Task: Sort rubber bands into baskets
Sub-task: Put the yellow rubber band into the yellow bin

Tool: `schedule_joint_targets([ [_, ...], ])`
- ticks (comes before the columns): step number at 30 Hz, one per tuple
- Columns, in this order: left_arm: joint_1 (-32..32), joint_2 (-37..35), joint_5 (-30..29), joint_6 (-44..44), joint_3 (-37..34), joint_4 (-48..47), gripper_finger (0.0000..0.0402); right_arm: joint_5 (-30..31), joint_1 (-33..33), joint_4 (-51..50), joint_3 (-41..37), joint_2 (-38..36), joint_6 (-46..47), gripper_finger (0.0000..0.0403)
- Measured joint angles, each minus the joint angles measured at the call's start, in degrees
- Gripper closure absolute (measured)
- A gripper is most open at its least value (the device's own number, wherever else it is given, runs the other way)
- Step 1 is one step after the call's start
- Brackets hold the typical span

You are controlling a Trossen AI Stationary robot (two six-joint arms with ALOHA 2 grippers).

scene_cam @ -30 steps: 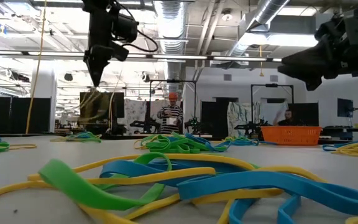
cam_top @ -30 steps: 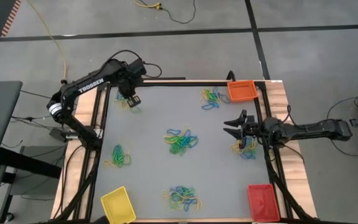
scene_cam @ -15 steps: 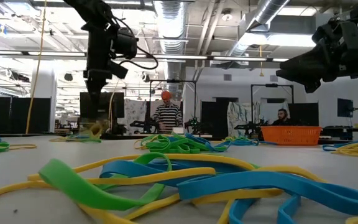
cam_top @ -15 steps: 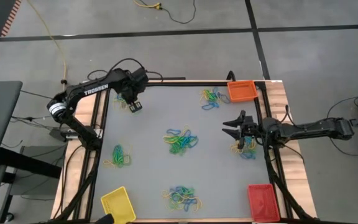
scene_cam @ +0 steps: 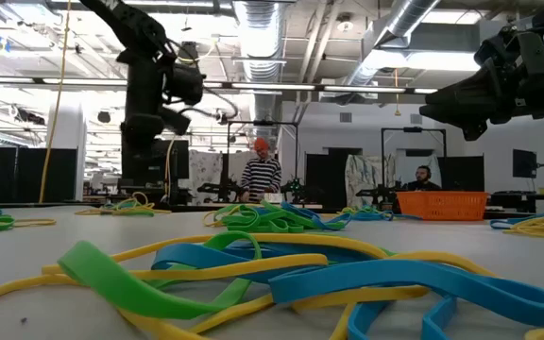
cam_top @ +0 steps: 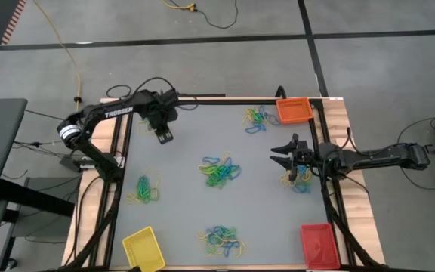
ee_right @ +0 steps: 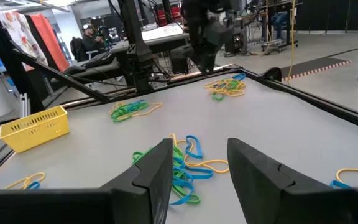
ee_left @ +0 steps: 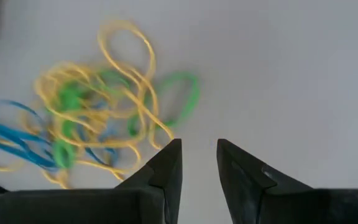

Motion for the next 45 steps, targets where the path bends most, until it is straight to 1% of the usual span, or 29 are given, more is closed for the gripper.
schedule_joint_targets([
  [7,0.0,0.3,0.7,-0.6,-6.8,0.0,0.0311,0.0,0.0,0.0,0.0,0.0,-0.2,0.0223],
  [10,0.0,0.3,-0.8,-1.5,-8.1,2.3,0.0311,0.1,-0.5,0.0,0.0,0.0,-0.4,0.0223],
  [14,0.0,0.3,-1.3,-2.6,-8.6,6.8,0.0311,0.2,-1.4,0.0,0.0,0.0,-0.4,0.0223],
  [18,0.0,0.6,-3.3,-3.4,-9.1,10.6,0.0309,0.2,-1.6,-0.1,0.0,0.0,-0.4,0.0223],
  [26,1.2,5.9,-5.6,-5.9,-9.0,10.9,0.0283,0.2,-1.6,-0.1,0.0,0.0,-0.9,0.0223],
  [29,2.1,7.5,-6.6,-6.3,-8.6,10.9,0.0283,0.2,-1.6,-0.1,0.0,0.0,-0.9,0.0223],
  [32,2.6,7.7,-6.3,-6.2,-8.5,10.9,0.0308,0.2,-1.6,-0.1,0.0,0.0,-1.2,0.0223],
  [37,3.2,7.9,-7.5,-4.9,-7.1,9.1,0.0389,0.2,-2.2,-0.1,0.0,0.0,-1.5,0.0223],
  [40,3.1,7.9,-8.3,-4.5,-5.3,8.0,0.0397,0.2,-2.8,-0.1,0.0,0.0,-1.5,0.0223],
  [45,2.9,7.9,-8.3,-4.2,-1.1,2.4,0.0401,0.2,-3.1,-0.1,0.0,0.0,-1.4,0.0223],
])
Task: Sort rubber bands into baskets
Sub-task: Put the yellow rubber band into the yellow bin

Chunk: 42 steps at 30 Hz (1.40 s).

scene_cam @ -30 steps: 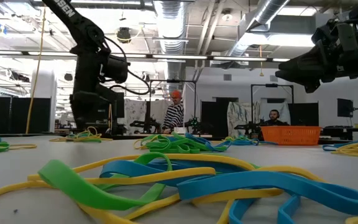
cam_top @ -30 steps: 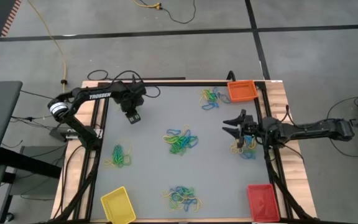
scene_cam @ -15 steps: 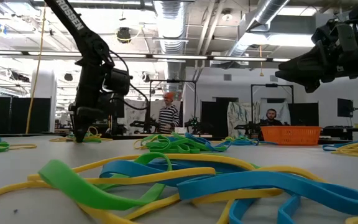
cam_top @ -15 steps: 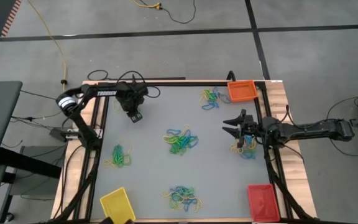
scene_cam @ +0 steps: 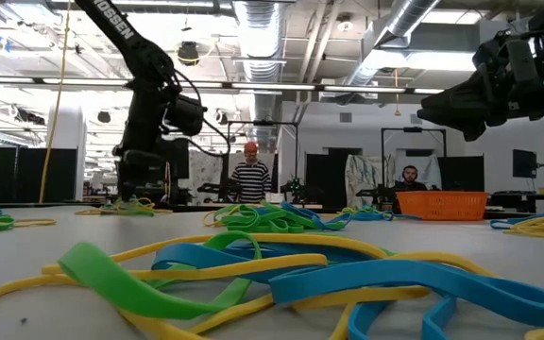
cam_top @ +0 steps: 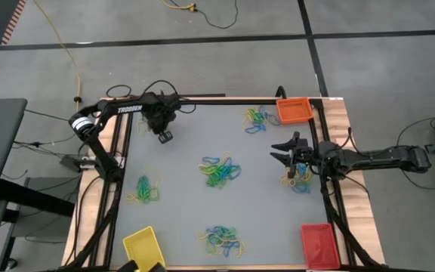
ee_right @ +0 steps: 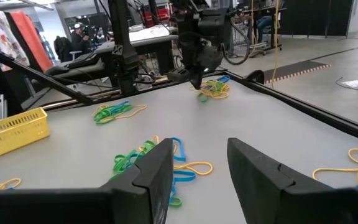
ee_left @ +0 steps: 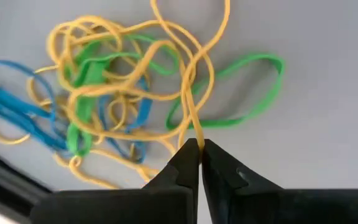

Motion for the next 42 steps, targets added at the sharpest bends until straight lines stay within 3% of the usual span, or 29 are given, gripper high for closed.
schedule_joint_targets([
  [8,-4.4,-2.2,1.0,-2.1,5.0,-17.7,0.0401,0.0,0.0,-0.3,0.0,0.0,0.4,0.0223],
  [17,-13.0,-15.4,6.8,-9.8,5.7,-23.6,0.0401,-0.1,0.0,-0.4,0.0,0.0,0.6,0.0223],
  [25,-27.0,-27.9,13.9,-22.1,5.7,-27.4,0.0401,-0.2,0.0,-0.3,0.0,0.0,1.2,0.0223],
  [33,-47.0,-35.1,17.3,-39.9,5.7,-27.5,0.0401,-0.2,0.0,-0.1,0.0,0.0,1.2,0.0223],
  [36,-53.5,-37.0,13.7,-45.9,5.7,-27.4,0.0401,-0.2,0.0,0.0,0.0,0.0,1.2,0.0223],
  [39,-57.4,-38.3,1.3,-50.4,5.8,-28.6,0.0401,-0.2,0.0,0.2,0.0,0.0,1.2,0.0223],
  [42,-57.5,-39.0,-12.4,-53.1,6.7,-30.8,0.0401,0.4,0.0,1.5,0.0,0.0,1.1,0.0223],
])
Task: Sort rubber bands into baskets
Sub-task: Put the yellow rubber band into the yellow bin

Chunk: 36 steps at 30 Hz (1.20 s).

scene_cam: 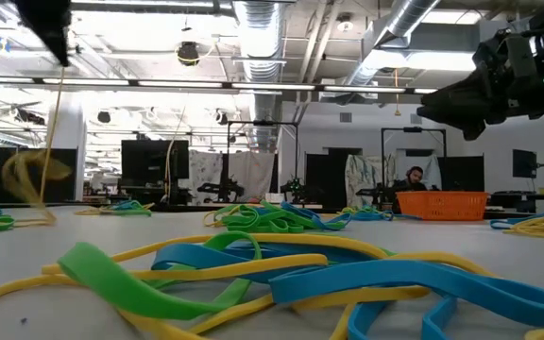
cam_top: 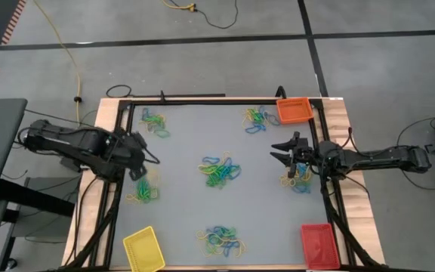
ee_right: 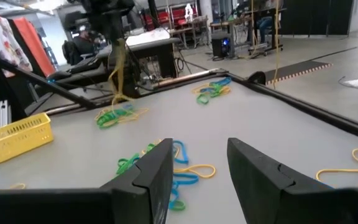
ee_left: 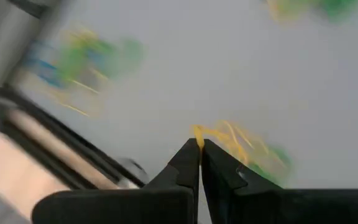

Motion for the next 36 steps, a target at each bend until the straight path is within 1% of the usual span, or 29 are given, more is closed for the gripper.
schedule_joint_targets([
  [1,0.6,0.0,-2.3,0.1,0.3,0.1,0.0401,0.3,0.0,0.7,0.0,0.0,0.0,0.0223],
  [2,1.5,0.1,-3.2,1.4,0.4,0.7,0.0401,0.6,0.0,1.3,0.0,0.0,0.0,0.0223],
  [4,3.1,0.3,-3.5,4.8,0.6,4.6,0.0401,0.6,0.0,2.1,0.0,0.0,0.0,0.0223],
  [5,3.5,0.3,-2.6,6.6,0.6,7.2,0.0401,0.6,0.0,2.1,0.0,0.0,0.2,0.0223],
  [6,3.7,0.3,0.4,9.5,0.6,10.0,0.0401,0.6,0.0,2.0,0.0,0.0,0.4,0.0223],
  [7,3.7,0.3,4.7,12.7,0.5,12.7,0.0401,0.6,0.0,1.9,0.0,0.0,0.4,0.0223],
  [8,3.6,0.8,6.6,14.3,0.6,13.7,0.0401,0.7,0.0,1.9,0.0,0.0,0.4,0.0223],
  [9,3.6,1.9,4.9,13.4,1.1,11.7,0.0401,0.7,0.0,1.9,0.0,0.0,0.4,0.0223],
  [11,4.3,4.3,-5.9,5.2,2.4,0.9,0.0401,0.7,0.0,2.0,0.0,0.0,0.1,0.0223],
  [12,4.7,5.3,-10.5,2.4,2.9,-2.8,0.0401,0.7,0.0,2.1,0.0,0.0,0.1,0.0223],
  [13,5.2,5.8,-12.8,2.9,3.1,-2.0,0.0401,0.7,0.0,2.1,0.0,0.0,0.1,0.0223],
  [14,5.8,5.5,-12.2,6.0,3.2,-0.5,0.0401,0.7,0.0,2.1,0.0,0.0,0.1,0.0223],
  [15,6.3,5.4,-10.4,8.2,3.0,1.4,0.0401,0.7,0.0,2.2,0.0,0.0,0.1,0.0223],
  [17,7.6,5.9,-8.0,11.6,3.1,5.8,0.0401,0.7,0.0,2.2,0.0,0.4,0.1,0.0223],
  [19,9.3,6.2,-8.6,14.5,3.1,7.4,0.0401,0.7,0.0,2.1,0.0,0.4,0.1,0.0223],
  [21,10.7,7.1,-10.7,13.8,3.1,6.2,0.0401,0.8,0.0,2.1,0.0,0.9,0.0,0.0223],
  [22,11.6,7.4,-10.0,15.0,3.1,6.3,0.0401,0.8,0.0,2.1,0.0,1.0,0.0,0.0223],
  [24,12.8,7.8,-6.7,19.5,3.1,8.2,0.0401,0.9,0.0,2.0,0.0,1.1,0.0,0.0223],
  [27,13.6,7.8,-8.3,19.0,3.1,8.6,0.0401,0.9,0.0,1.8,0.0,1.5,0.0,0.0223],
  [28,14.0,7.8,-7.1,20.2,3.1,8.9,0.0402,0.9,0.0,1.8,0.0,1.5,0.0,0.0223],
  [30,14.5,7.8,-1.9,22.5,3.1,10.4,0.0402,0.9,0.0,1.8,0.0,1.5,0.0,0.0223],
  [33,14.0,7.3,8.7,23.3,3.1,10.6,0.0402,0.9,0.0,1.3,0.0,1.5,0.0,0.0223],
  [36,11.8,6.9,18.6,22.3,3.0,11.1,0.0402,0.9,0.0,0.9,0.0,1.5,0.0,0.0223],
])
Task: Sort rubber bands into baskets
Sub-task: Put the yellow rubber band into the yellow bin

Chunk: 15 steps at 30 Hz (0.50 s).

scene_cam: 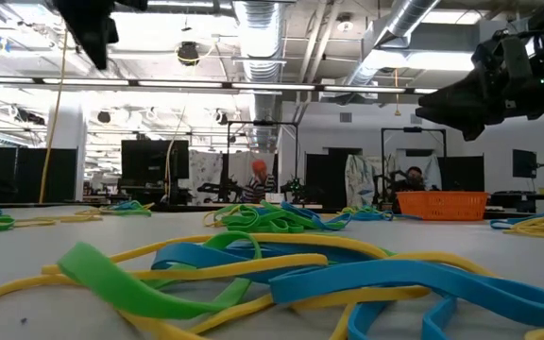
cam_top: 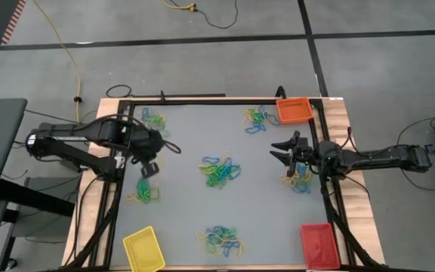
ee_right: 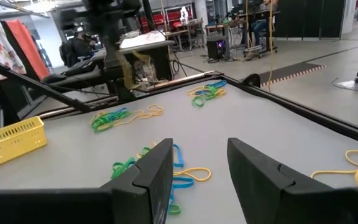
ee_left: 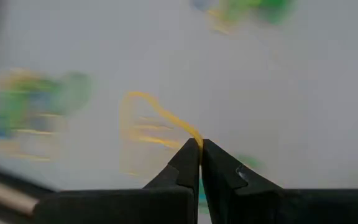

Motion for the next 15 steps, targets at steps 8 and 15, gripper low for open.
schedule_joint_targets([
  [8,-12.4,-0.9,11.6,-9.6,5.5,5.4,0.0402,0.0,0.0,-0.1,0.0,0.3,0.4,0.0223],
  [15,-26.6,-0.9,8.6,-27.3,10.4,5.5,0.0402,0.0,0.0,-0.1,0.0,0.3,0.5,0.0223],
])
